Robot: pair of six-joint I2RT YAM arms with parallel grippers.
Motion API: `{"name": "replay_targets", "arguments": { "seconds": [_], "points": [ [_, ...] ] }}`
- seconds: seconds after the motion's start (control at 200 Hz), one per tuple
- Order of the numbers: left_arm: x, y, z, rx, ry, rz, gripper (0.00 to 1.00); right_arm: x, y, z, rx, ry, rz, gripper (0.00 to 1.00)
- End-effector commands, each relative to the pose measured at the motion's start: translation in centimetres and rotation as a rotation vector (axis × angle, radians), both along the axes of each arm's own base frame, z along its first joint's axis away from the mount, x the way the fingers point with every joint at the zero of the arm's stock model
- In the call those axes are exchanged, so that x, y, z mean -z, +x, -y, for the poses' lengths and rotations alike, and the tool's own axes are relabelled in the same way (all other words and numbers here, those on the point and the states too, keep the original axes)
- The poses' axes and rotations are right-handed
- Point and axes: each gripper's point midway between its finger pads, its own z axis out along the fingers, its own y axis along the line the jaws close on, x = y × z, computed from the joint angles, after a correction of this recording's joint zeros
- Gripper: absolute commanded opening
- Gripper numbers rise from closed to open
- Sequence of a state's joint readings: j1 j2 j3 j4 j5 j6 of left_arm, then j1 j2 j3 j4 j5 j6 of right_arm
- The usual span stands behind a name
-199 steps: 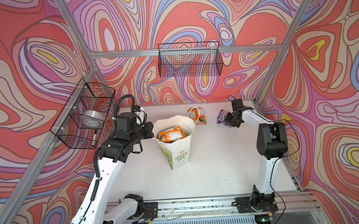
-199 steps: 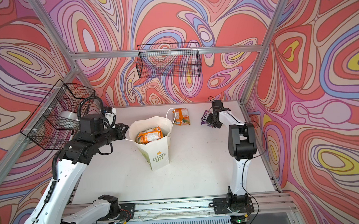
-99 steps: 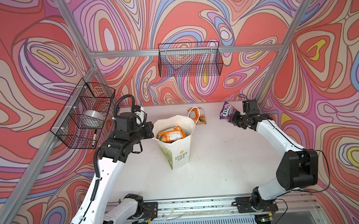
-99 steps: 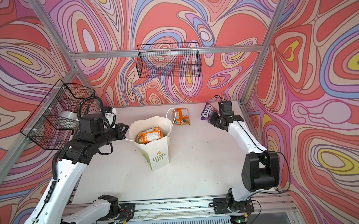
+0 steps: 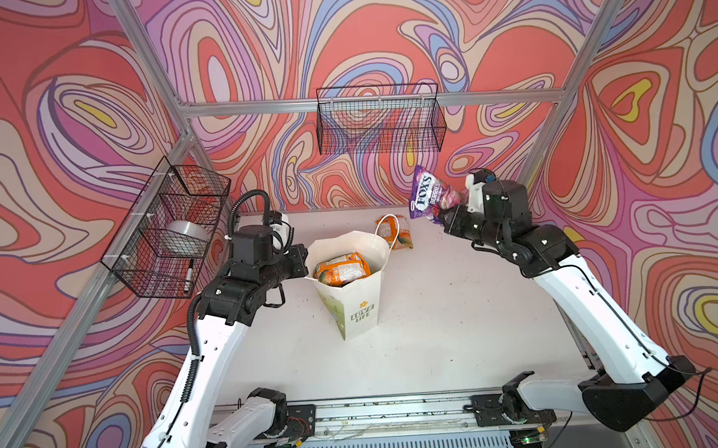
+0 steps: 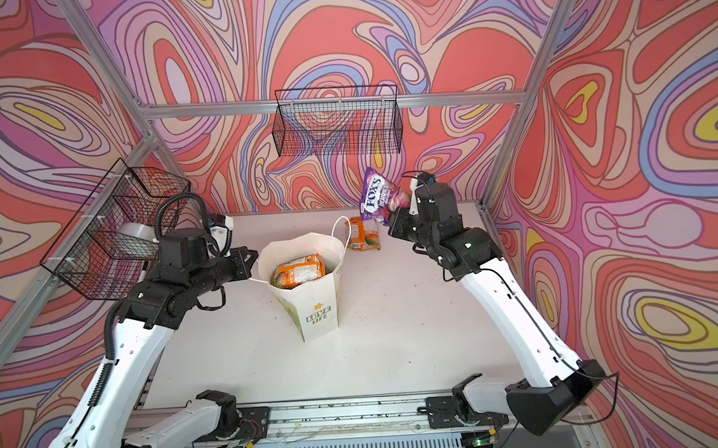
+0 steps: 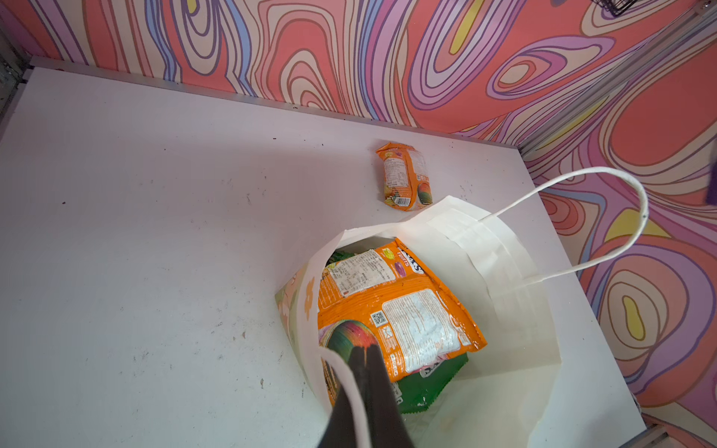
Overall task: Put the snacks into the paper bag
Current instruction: 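Lift the purple Berries packet with the right gripper and carry it over the bag, then lower the purple Berries packet into the bag and open the right gripper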
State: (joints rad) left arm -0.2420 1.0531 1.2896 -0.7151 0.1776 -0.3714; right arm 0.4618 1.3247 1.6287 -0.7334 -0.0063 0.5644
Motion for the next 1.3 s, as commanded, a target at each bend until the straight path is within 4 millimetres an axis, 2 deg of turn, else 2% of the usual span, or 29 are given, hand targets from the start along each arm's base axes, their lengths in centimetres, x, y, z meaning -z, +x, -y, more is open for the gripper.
{"name": "replay_targets", "arguments": {
  "seconds": [0.0,0.085,0.2,0.331,0.471,0.591,0.671,0.776,0.886,0.926,0.936,0.951,1.102,1.242,1.297],
  "points": [
    [-1.7,0.2,0.0,0.001,-0.024,0.061,0.0,-0.7,0.2,-3.1,-0.066,-0.069,0.031,0.0],
    [-1.8,0.2,-0.1,-0.005,-0.024,0.07,0.0,-1.2,-0.3,-6.8,-0.143,-0.11,0.057,0.0],
    [-1.7,0.2,0.1,0.002,-0.03,0.064,0.0,-1.0,-2.4,-12.4,-0.256,-0.165,0.097,0.0],
    [-1.6,0.2,0.1,0.003,-0.033,0.061,0.0,1.4,-3.6,-16.2,-0.335,-0.182,0.063,0.0],
    [-1.9,0.0,0.1,0.005,-0.03,0.068,0.0,5.4,-4.3,-19.3,-0.424,-0.253,-0.028,0.0],
    [-2.1,-0.2,-0.1,-0.005,-0.031,0.084,0.0,8.1,-4.2,-19.9,-0.443,-0.334,-0.089,0.0],
    [-1.9,-0.2,0.0,0.002,-0.039,0.077,0.0,8.5,-4.4,-19.6,-0.442,-0.358,-0.103,0.0],
    [-1.8,-0.1,0.2,0.008,-0.04,0.072,0.0,10.0,-4.5,-19.5,-0.436,-0.371,-0.136,0.0],
    [-1.6,0.1,-0.2,-0.011,-0.019,0.072,0.0,10.6,-4.8,-18.9,-0.429,-0.4,-0.161,0.0],
    [-1.6,0.1,-0.3,-0.012,-0.014,0.071,0.0,10.0,-5.0,-18.5,-0.433,-0.411,-0.162,0.0],
    [-1.6,0.1,-0.3,-0.013,-0.014,0.069,0.0,11.1,-4.8,-18.8,-0.436,-0.431,-0.182,0.0],
    [-1.6,0.1,-0.2,-0.01,-0.016,0.069,0.0,11.3,-4.8,-18.9,-0.44,-0.44,-0.188,0.0],
    [-1.6,0.1,-0.2,-0.008,-0.018,0.072,0.0,12.9,-4.8,-18.8,-0.461,-0.517,-0.241,0.0],
    [-1.8,0.0,0.0,0.003,-0.029,0.076,0.0,13.6,-4.7,-18.8,-0.453,-0.519,-0.243,0.0],
    [-1.8,0.0,-0.1,-0.003,-0.023,0.077,0.0,13.4,-4.5,-18.6,-0.435,-0.518,-0.24,0.06]
  ]
}}
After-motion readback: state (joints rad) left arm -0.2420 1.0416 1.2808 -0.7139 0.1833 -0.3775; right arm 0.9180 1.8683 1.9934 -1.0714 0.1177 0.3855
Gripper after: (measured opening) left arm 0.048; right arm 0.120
